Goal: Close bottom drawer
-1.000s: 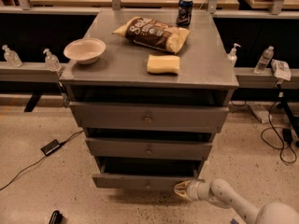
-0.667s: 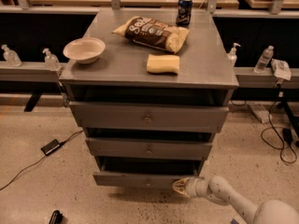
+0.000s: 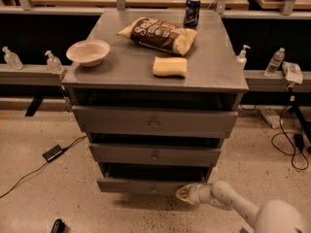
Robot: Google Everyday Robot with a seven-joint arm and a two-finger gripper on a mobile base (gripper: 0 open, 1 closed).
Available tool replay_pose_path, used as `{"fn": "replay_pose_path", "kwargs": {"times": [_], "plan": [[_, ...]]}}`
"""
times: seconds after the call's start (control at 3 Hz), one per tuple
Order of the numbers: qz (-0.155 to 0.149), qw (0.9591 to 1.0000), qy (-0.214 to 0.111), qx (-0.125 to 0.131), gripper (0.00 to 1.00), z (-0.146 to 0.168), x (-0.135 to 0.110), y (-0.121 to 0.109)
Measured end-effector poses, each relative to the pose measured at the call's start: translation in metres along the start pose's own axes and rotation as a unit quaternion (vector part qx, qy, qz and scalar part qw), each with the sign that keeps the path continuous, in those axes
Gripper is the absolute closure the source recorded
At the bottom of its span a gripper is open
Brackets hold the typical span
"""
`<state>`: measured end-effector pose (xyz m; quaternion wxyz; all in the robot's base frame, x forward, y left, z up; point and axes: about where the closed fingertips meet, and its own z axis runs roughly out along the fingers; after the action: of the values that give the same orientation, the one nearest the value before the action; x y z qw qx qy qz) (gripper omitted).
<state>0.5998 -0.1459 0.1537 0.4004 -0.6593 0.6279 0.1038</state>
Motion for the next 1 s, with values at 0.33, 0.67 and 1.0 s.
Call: {"fn": "replay_pose_path", "kwargs": {"times": [0.33, 0.67, 1.0], "plan": [[-0.008, 0.9999, 0.005, -0.006, 1.0, 0.007, -0.004, -0.001], [-0.017, 0.9996, 0.018, -0.012, 1.0, 0.02, -0.008, -0.011], [-0.022, 0.9992, 0.029, -0.016, 1.0, 0.03, -0.011, -0.017]]}}
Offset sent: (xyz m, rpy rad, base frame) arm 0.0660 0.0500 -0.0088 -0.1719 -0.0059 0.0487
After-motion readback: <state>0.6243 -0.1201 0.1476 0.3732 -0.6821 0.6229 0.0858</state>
